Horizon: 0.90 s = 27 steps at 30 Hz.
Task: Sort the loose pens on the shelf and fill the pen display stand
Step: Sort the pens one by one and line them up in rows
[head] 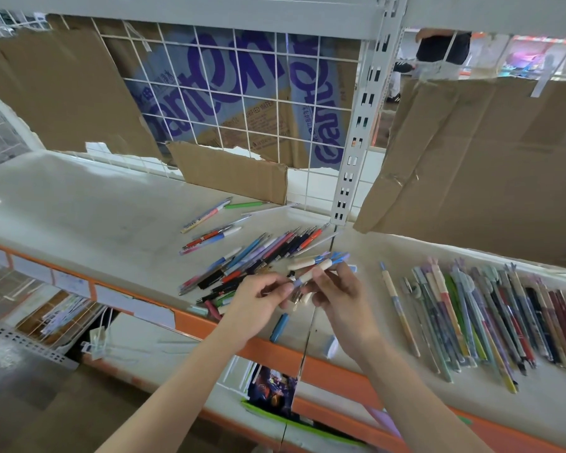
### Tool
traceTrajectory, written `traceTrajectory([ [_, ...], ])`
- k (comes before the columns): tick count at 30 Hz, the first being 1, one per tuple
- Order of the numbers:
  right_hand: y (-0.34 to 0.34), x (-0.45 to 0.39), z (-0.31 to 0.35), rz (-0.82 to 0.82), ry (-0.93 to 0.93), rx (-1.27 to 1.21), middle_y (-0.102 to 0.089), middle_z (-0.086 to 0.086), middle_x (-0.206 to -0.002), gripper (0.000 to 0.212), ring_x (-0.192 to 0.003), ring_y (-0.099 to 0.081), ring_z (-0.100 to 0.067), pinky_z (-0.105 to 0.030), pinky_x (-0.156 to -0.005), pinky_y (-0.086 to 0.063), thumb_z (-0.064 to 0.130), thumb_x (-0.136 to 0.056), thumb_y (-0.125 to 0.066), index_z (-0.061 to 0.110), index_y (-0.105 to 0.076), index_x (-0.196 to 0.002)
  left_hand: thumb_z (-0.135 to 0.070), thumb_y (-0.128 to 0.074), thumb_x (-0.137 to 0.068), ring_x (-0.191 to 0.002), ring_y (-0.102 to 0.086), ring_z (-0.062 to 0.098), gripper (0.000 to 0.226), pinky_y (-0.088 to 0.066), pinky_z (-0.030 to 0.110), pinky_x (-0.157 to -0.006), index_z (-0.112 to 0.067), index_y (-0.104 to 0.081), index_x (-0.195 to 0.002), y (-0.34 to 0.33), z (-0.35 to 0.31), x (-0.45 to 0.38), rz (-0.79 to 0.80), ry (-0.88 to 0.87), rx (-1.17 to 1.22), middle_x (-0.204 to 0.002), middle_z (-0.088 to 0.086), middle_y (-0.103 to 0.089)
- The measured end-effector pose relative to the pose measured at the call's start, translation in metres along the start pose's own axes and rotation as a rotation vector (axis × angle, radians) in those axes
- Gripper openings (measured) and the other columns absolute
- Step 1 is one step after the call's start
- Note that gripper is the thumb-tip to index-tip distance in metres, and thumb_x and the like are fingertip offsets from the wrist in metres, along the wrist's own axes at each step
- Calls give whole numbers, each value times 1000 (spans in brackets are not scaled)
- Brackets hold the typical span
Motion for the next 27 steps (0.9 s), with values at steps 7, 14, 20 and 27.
traceTrajectory([
  [7,6,-9,12,-7,19,156,-66,-4,-64,17,-57,-54,-15,-21,-51,-40,10,-96,-51,-6,-47,-92,-11,-49,-96,-35,-32,4,26,-22,11,-34,-8,-62,-74,-24,-1,-5,33,184,366,-45,-8,-48],
  [14,45,-24,40,-165,159,536,-53,0,-62,10,-47,-43,-3,-19,-54,-36,17,-88,-62,11,-55,-94,-24,-53,-94,-68,-59,10,11,-46,22,-62,-22,-62,-89,-1,-3,-21,-3,-56,-358,-76,-9,-63],
  [20,101,-24,18,-173,-38,1258,-61,-5,-84,29,-89,-58,-29,-32,-68,-40,25,-91,-55,12,-53,-117,-6,-54,-90,-82,-55,14,10,-41,22,-68,-9,-61,-95,67,23,-33,-344,-1,-613,-98,5,-60],
  [27,115,-17,16,-151,-139,1559,-49,-10,-121,33,-109,-54,-33,-33,-72,-38,18,-92,-44,14,-41,-124,-4,-49,-87,-108,-50,34,18,-39,41,-95,-4,-63,-100,102,55,-36,-382,142,-732,-109,16,-62],
])
Point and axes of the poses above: each hand's wrist, its own x-axis away from the middle knuckle, its own y-axis out of the back of the hand, z = x × y, the point moved 7 cm from there along -x, towards the middle knuckle
